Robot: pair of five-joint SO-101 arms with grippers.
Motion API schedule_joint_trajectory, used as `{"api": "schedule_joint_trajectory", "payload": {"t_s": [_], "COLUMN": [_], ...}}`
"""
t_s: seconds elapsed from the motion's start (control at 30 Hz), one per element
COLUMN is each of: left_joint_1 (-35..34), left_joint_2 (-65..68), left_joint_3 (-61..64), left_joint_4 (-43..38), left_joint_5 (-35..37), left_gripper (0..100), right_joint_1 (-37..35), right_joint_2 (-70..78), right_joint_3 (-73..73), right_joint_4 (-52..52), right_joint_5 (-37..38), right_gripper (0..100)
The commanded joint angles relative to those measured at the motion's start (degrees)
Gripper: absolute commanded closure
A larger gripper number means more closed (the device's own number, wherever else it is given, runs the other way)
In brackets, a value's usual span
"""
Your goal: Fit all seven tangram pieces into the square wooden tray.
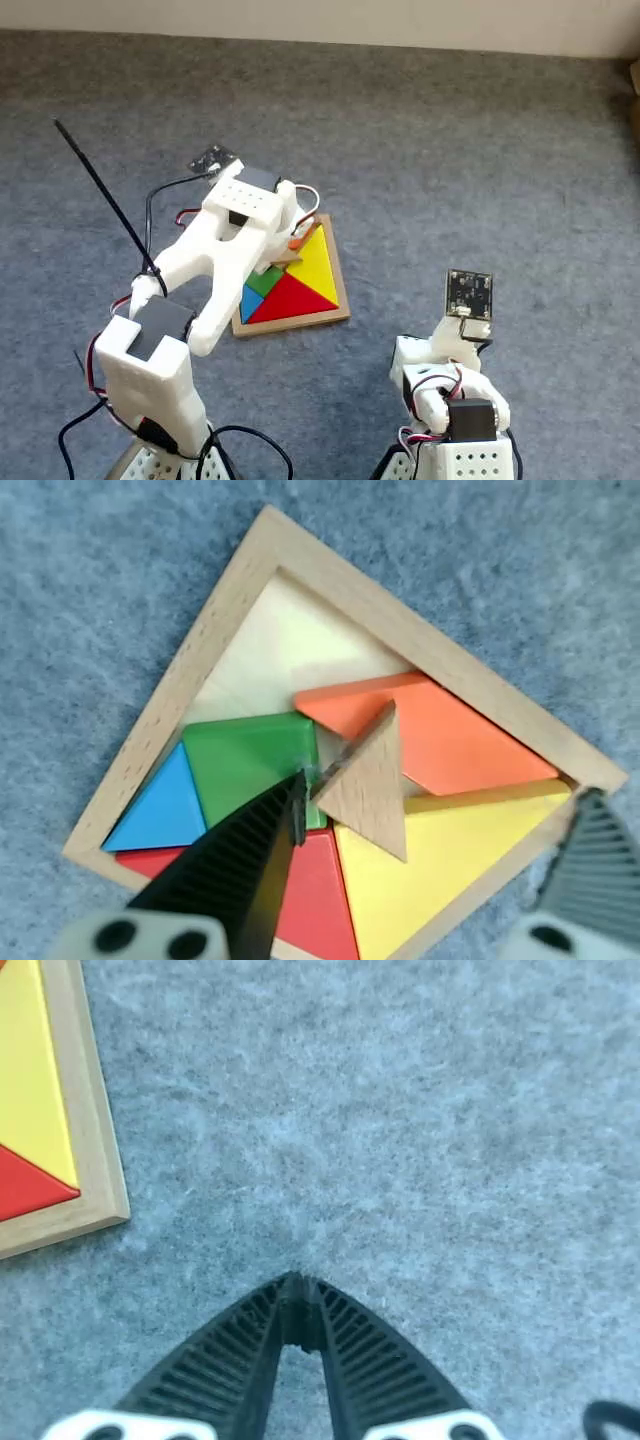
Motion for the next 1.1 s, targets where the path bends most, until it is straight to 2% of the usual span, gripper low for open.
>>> {"api": "schedule_joint_trajectory", "payload": {"t_s": [0.0,0.2,0.37,0.67,1.07], "left_joint_1": [0.4,0.1,0.0,-0.7,-2.2], "left_joint_2": [-5.7,-13.3,-16.3,-4.6,-2.5], "left_joint_3": [-0.7,-0.7,-0.3,0.0,0.5], "left_joint_4": [1.1,3.5,3.3,-9.6,-9.3], "left_joint_5": [0.1,-0.4,-4.3,-9.3,-9.3], "left_gripper": [60,64,67,68,68], "right_joint_1": [0.7,0.7,0.7,0.7,0.7], "right_joint_2": [-0.7,-0.7,-0.7,-0.7,-0.7], "right_joint_3": [7.8,7.8,7.8,7.8,7.8], "right_joint_4": [0.4,0.4,0.4,0.4,0.4], "right_joint_5": [-0.4,-0.4,-0.4,-0.4,-0.4], "right_gripper": [98.9,98.9,98.9,98.9,98.9]}}
